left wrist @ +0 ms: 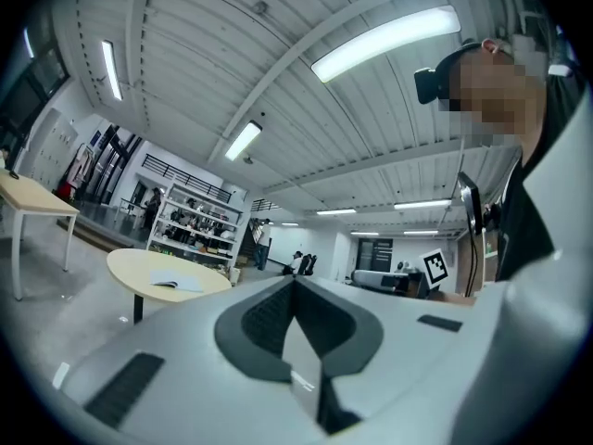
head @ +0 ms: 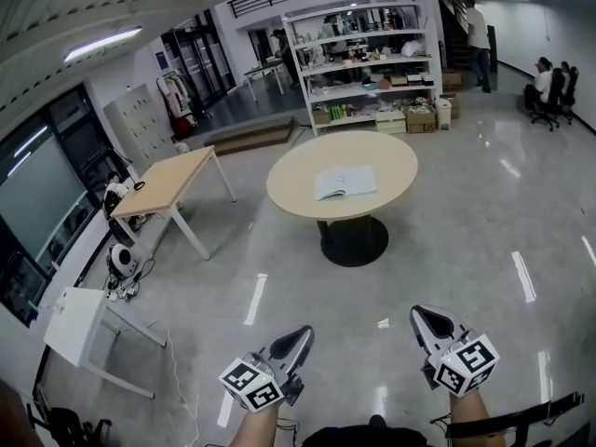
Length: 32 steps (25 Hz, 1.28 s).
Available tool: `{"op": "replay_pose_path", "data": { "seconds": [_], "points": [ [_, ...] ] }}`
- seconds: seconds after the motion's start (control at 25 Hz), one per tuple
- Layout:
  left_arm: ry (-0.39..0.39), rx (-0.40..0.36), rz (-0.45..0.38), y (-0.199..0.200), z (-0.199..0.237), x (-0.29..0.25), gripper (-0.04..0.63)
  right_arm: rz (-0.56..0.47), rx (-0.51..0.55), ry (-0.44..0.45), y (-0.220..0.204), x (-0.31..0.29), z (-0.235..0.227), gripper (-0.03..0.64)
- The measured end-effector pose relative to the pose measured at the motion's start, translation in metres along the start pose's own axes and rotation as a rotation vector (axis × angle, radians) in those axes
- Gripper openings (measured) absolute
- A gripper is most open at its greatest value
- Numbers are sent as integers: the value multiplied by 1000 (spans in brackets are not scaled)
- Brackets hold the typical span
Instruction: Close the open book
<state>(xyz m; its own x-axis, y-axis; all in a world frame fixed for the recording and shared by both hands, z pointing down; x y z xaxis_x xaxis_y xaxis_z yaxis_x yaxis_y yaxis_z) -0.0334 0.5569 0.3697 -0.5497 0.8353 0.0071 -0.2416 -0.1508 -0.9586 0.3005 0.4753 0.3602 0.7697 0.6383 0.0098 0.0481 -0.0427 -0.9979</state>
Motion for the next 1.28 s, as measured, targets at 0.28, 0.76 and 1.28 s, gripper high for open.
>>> {"op": "replay_pose_path", "data": {
  "seconds": [0.28, 0.76, 1.28],
  "points": [
    [7, 13, 35, 3, 48, -63, -3, 21, -32, -15, -9, -59, -64, -2],
    [-55, 4, -15, 37, 226, -168, -3, 36, 43, -90, -3, -231, -135, 0],
    [-126, 6, 6, 102, 399, -259, -3, 44, -14, -121, 3, -420, -197, 0]
  ]
}}
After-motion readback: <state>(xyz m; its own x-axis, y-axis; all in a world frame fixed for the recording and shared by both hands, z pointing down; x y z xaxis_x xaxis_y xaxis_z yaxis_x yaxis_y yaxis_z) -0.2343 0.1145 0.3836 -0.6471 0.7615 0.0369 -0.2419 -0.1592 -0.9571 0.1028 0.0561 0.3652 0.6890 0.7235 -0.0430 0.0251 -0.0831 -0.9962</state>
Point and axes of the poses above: the fingertips, and each gripper's own axes: x backward along the fingers, z to its left, y out of its top, the point moved 10 cm from there along x, backward along the fingers, and after that the axes turned 5 degrees about x, right-handed, at the moved point
